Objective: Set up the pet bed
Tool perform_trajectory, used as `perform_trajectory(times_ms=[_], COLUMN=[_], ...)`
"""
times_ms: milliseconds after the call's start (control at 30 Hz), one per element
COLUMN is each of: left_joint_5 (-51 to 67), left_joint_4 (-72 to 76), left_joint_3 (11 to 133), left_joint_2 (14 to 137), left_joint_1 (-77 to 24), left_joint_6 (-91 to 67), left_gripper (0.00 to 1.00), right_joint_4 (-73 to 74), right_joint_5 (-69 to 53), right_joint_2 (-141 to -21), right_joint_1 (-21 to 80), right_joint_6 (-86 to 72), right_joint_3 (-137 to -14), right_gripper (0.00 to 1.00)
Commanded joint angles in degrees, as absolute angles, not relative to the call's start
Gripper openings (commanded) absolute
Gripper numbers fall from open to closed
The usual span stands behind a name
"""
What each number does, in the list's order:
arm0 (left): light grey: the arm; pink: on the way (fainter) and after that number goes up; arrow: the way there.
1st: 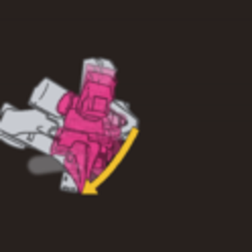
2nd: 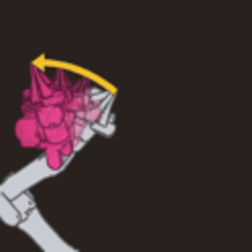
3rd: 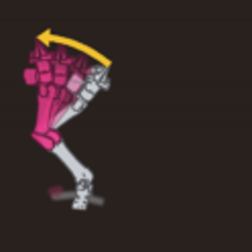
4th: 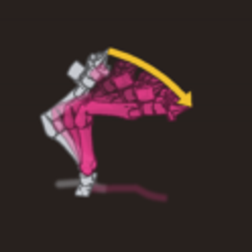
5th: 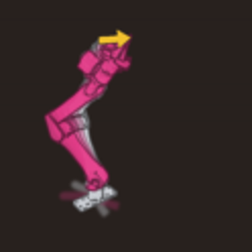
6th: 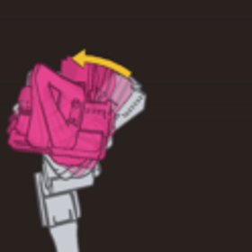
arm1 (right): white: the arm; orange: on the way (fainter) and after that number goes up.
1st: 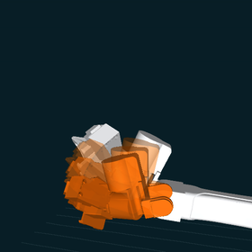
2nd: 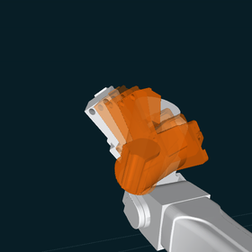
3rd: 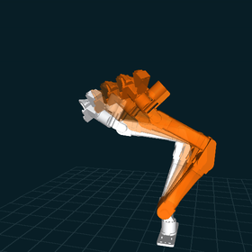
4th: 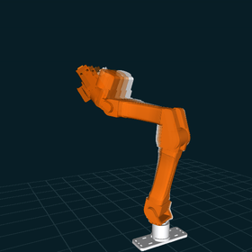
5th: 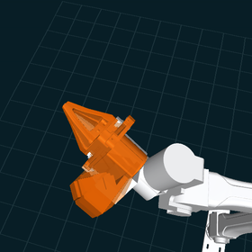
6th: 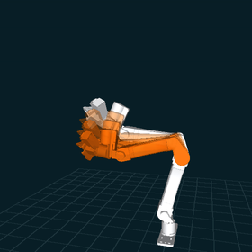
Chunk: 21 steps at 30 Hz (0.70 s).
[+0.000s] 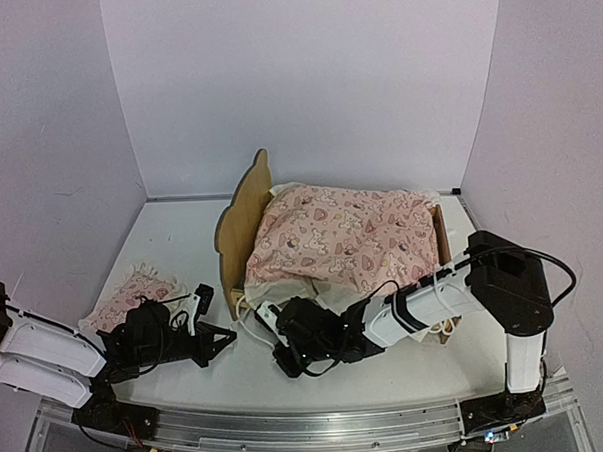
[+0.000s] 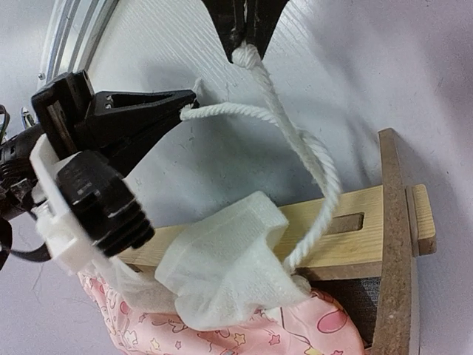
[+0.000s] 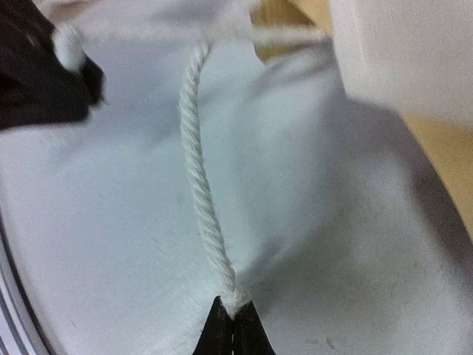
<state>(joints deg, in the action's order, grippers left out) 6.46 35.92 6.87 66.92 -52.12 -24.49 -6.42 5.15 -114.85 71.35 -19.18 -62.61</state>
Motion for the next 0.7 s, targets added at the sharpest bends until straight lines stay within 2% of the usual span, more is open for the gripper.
perform_trajectory(times_ms=[0,133,367,467,567,667], left_joint_5=[5.9,6.1,8.2,8.9,8.9,8.6], left_joint_4=[35.9,34.8,34.9,34.9,34.9,34.9], left_joint_3=[7.4,8.6,10.5,10.9,10.8,10.6], left_joint_2=[66.2,68.1,71.7,72.6,72.4,71.8], left_joint_1=[-51.9,-51.9,-51.9,-51.9,-51.9,-51.9], left_joint_6=[-25.1,-25.4,-24.4,-24.4,-24.5,-24.5], left_gripper=[0.0,0.0,0.0,0.0,0.0,0.0], right_joint_4=[10.5,17.0,17.1,11.7,-0.5,-9.8], right_joint_5=[8.6,9.8,6.6,4.2,5.3,4.4], right_joint_2=[-113.2,-113.5,-114.4,-113.8,-112.5,-113.3], right_joint_1=[71.0,70.8,70.4,70.2,70.2,70.0], right_joint_6=[-18.1,-16.0,-12.8,-12.2,-12.1,-10.0], right_joint_3=[-66.2,-69.0,-71.9,-71.6,-67.1,-64.6], right_gripper=[0.01,0.08,0.31,0.4,0.55,0.58])
